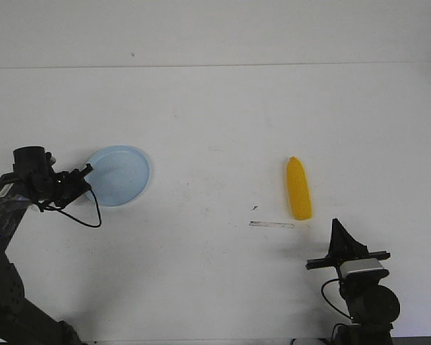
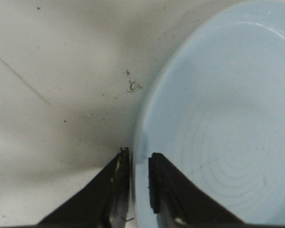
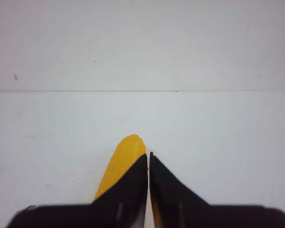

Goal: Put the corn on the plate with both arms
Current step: 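Reach the left gripper forward to the near rim of the blue plate, then push the blue plate with the left gripper toward the yellow corn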

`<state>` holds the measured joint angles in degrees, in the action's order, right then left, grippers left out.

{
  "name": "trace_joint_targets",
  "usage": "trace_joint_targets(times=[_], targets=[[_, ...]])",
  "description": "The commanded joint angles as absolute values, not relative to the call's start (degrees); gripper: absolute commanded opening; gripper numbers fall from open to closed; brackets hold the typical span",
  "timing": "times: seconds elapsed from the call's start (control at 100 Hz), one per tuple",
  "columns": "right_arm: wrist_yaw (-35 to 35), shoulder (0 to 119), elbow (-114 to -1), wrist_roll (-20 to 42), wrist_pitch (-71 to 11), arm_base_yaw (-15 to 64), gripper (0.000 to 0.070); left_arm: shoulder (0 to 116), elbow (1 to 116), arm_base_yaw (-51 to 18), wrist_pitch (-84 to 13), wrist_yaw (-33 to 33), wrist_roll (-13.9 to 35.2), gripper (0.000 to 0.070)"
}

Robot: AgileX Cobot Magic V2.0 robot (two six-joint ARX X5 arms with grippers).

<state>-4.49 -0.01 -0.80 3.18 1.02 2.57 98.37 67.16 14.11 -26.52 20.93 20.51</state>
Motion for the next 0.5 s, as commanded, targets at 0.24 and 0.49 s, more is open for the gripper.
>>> trace_joint_targets(times=[0.24, 0.49], targets=[[-4.5, 0.1, -0.7, 2.9, 1.7, 2.6, 0.0007, 99.6, 68.0, 14.2, -26.7, 21.7, 20.6, 0.0001], [-4.5, 0.1, -0.7, 2.9, 1.7, 2.6, 0.0007, 93.8, 68.0, 12.9, -26.9, 24.1, 22.2, 0.0]])
